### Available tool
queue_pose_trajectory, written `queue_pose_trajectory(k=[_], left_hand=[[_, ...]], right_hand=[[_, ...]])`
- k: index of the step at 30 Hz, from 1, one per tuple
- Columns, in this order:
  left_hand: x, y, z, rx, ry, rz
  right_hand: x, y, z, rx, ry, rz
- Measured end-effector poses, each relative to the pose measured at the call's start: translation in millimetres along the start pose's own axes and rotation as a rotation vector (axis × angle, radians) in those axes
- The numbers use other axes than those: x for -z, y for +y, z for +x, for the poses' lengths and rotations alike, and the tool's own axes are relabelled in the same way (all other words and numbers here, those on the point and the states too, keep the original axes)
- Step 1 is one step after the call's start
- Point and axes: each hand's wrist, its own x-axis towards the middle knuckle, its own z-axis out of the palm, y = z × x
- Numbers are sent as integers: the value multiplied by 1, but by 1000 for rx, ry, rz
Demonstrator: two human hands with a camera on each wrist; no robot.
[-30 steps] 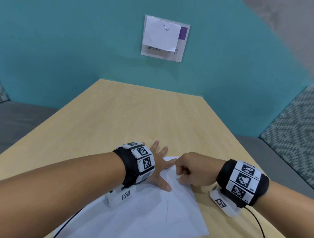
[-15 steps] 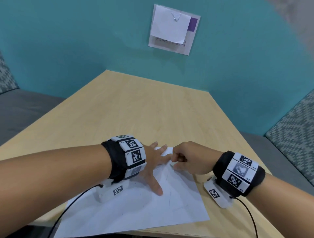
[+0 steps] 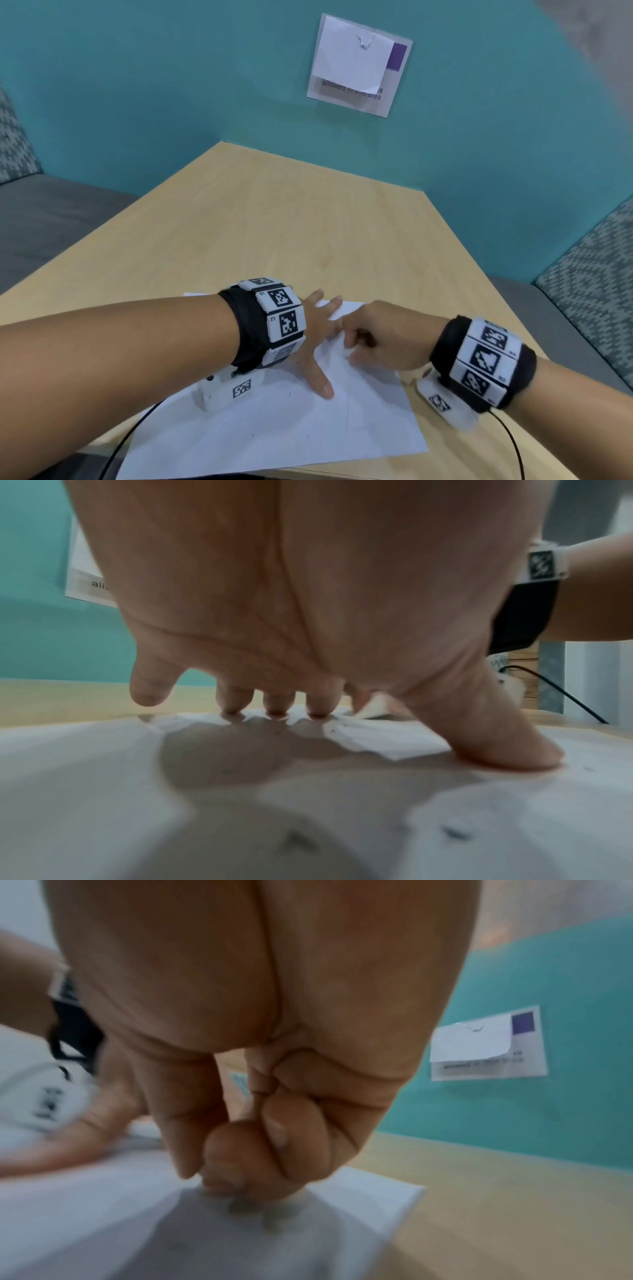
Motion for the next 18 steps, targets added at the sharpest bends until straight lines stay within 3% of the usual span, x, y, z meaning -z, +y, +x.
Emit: queue_pose_trajectory(k=[3,8,12,18], left_hand=[[-1,-1,0,11,6,21],[3,1,-1,20,-15,57],[2,0,-2,22,-6,73],[1,-2,0,24,-3,54]], right_hand=[[-10,-14,-8,81,-76,49],[7,9,2,-49,43,-8],[-12,-16,-9,93,-63,20],[5,9,-3,-44,39,-10]])
